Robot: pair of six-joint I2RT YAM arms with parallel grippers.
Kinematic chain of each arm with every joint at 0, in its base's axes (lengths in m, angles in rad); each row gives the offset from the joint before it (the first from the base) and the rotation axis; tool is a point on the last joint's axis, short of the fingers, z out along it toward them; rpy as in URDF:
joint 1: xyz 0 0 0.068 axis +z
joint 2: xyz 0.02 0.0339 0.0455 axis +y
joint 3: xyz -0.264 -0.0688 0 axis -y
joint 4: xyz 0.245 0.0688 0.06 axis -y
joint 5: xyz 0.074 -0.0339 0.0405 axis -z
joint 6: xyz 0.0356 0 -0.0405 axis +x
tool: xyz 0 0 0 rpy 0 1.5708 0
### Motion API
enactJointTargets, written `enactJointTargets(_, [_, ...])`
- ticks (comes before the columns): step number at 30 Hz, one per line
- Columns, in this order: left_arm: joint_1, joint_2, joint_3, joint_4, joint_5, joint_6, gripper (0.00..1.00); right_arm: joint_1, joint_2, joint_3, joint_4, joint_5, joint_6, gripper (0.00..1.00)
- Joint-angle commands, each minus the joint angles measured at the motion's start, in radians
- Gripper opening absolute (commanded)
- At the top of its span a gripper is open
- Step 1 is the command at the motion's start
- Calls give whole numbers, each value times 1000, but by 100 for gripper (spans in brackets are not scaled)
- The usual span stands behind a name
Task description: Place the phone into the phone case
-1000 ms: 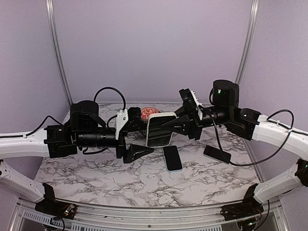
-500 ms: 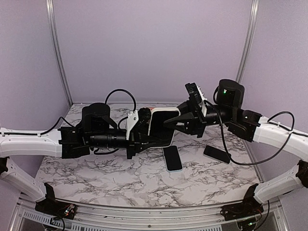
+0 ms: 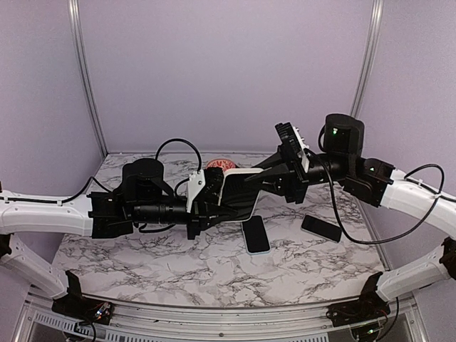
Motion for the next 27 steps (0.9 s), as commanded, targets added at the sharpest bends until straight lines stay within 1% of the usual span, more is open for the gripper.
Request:
enactJointTargets(1, [1, -47, 0, 92, 3, -43, 0, -5, -17, 41, -37, -10, -58, 0])
enactJointTargets(4, [1, -51, -1, 92, 2, -46, 0, -5, -14, 43, -34, -14, -53, 0])
enactJointTargets(5, [1, -52, 2, 92, 3, -48, 0, -5, -9, 48, -35, -3, -43, 2])
enactJointTargets(7, [1, -57, 6, 93, 2, -53, 0, -5, 1, 53, -36, 24, -27, 51])
enactJointTargets(8, [1, -65, 8, 92, 0, -56, 0, -5, 4, 46, -30, 40, -19, 67])
enactJointTargets(9, [1, -75, 11, 94, -1, -59, 0, -6, 3, 31, -16, 52, -9, 76])
enactJointTargets(11, [1, -93, 16, 94, 10, -63, 0, -5, -3, -20, 67, 46, 38, 78])
enactJointTargets(13, [3, -102, 15, 99, 31, -60, 0, -5, -4, -76, 157, 11, 93, 73])
enactJointTargets(15, [3, -101, 15, 101, 37, -64, 0, -6, 4, -110, 239, -16, 151, 63])
enactJointTargets(17, [3, -92, 16, 103, 47, -74, 0, -6, 15, -121, 290, -35, 194, 46])
enactJointTargets(18, [3, -83, 19, 104, 55, -79, 0, -5, 23, -122, 307, -42, 204, 33])
enactJointTargets(19, [3, -76, 22, 104, 61, -83, 0, -5, 31, -120, 314, -53, 209, 26])
enactJointTargets(20, [3, -71, 24, 104, 66, -87, 0, -5, 37, -115, 322, -59, 213, 17])
enactJointTargets(21, [3, -68, 25, 105, 68, -89, 0, -6, 43, -112, 325, -67, 215, 4])
enactJointTargets(22, [3, -64, 26, 105, 67, -91, 0, -6, 48, -105, 323, -70, 215, 0])
enactJointTargets(24, [3, -64, 25, 105, 52, -96, 0, -7, 51, -93, 313, -65, 217, 0])
enactJointTargets(25, [3, -66, 23, 105, 31, -102, 5, -8, 51, -87, 296, -37, 218, 0])
enactJointTargets(26, [4, -69, 20, 105, -33, -109, 32, -14, 51, -77, 259, 12, 217, 0])
enactJointTargets(27, [5, -72, 16, 104, -118, -120, 67, -27, 56, -63, 218, 61, 219, 0])
